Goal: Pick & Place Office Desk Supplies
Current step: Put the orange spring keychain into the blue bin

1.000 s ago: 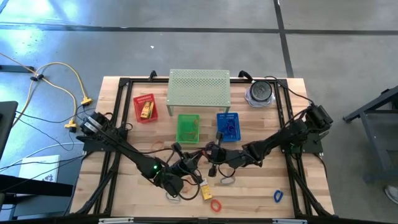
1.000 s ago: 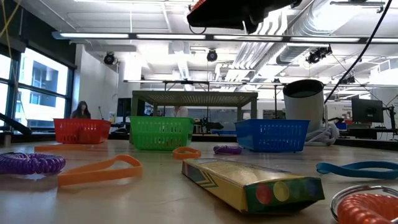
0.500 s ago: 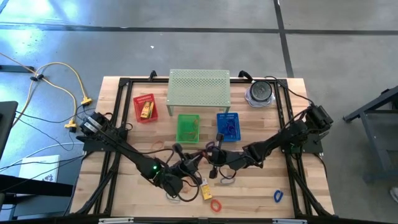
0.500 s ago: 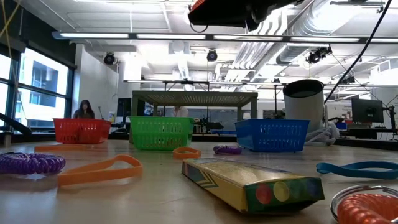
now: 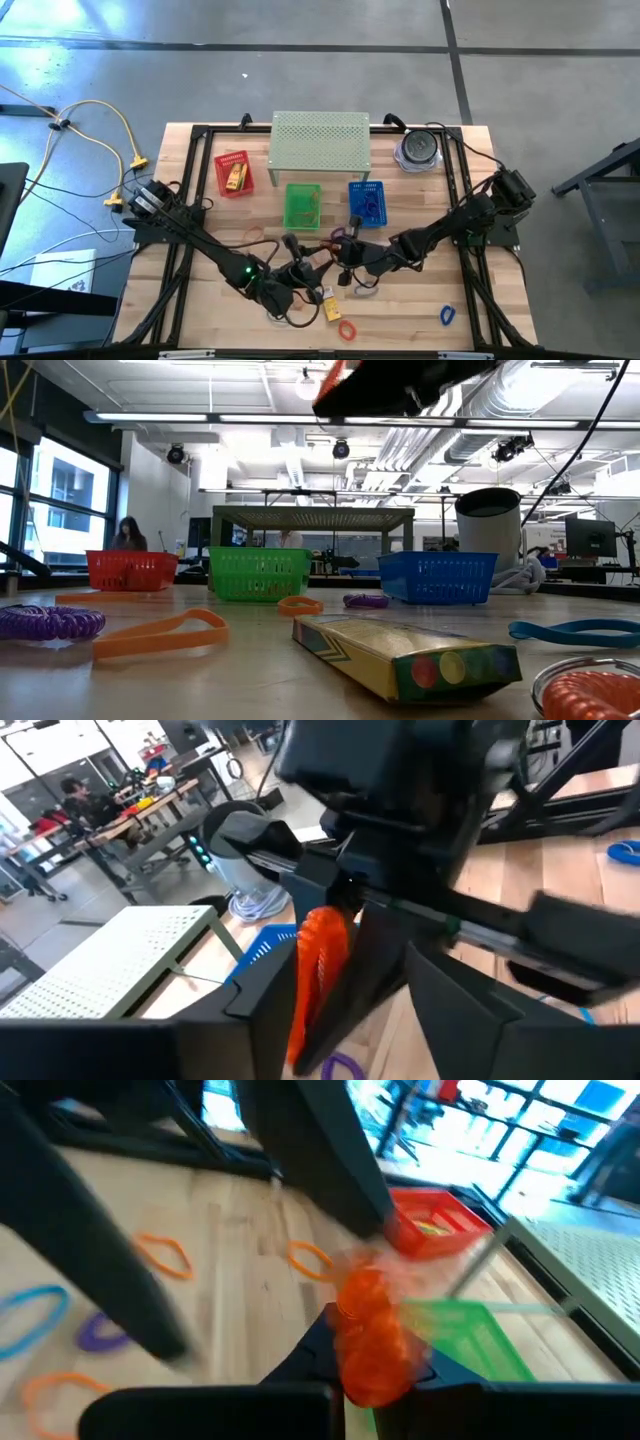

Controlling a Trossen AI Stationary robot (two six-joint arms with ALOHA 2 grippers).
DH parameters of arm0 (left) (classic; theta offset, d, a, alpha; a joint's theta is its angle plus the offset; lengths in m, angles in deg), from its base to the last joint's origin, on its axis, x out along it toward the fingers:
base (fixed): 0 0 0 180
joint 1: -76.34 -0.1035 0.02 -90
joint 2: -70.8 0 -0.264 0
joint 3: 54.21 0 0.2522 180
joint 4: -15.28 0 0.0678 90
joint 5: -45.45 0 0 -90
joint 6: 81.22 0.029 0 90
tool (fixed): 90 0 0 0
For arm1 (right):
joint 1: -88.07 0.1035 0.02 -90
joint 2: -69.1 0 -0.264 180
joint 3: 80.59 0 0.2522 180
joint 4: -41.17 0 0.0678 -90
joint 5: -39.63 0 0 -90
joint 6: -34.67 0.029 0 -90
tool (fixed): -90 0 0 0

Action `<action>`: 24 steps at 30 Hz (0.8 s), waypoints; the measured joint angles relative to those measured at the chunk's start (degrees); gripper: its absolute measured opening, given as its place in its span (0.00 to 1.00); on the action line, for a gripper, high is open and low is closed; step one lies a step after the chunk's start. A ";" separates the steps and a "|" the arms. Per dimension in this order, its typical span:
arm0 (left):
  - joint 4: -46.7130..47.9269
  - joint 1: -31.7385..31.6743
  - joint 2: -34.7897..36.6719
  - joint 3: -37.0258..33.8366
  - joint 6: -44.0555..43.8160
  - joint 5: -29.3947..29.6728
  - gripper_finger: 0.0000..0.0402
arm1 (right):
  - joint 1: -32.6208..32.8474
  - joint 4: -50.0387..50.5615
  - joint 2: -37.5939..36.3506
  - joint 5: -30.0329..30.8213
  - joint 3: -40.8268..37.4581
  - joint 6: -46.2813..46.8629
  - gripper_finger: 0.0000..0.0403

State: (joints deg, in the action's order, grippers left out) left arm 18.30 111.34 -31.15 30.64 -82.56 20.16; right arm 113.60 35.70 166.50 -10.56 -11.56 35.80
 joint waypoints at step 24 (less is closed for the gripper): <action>33.42 -1.00 11.94 0.00 -26.68 -29.06 0.48 | -9.64 61.80 -20.26 -6.68 0.04 38.44 0.02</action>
State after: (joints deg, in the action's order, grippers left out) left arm 51.72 110.34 -19.21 30.64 -109.24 -8.90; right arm 103.96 97.50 146.25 -17.24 -11.52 74.24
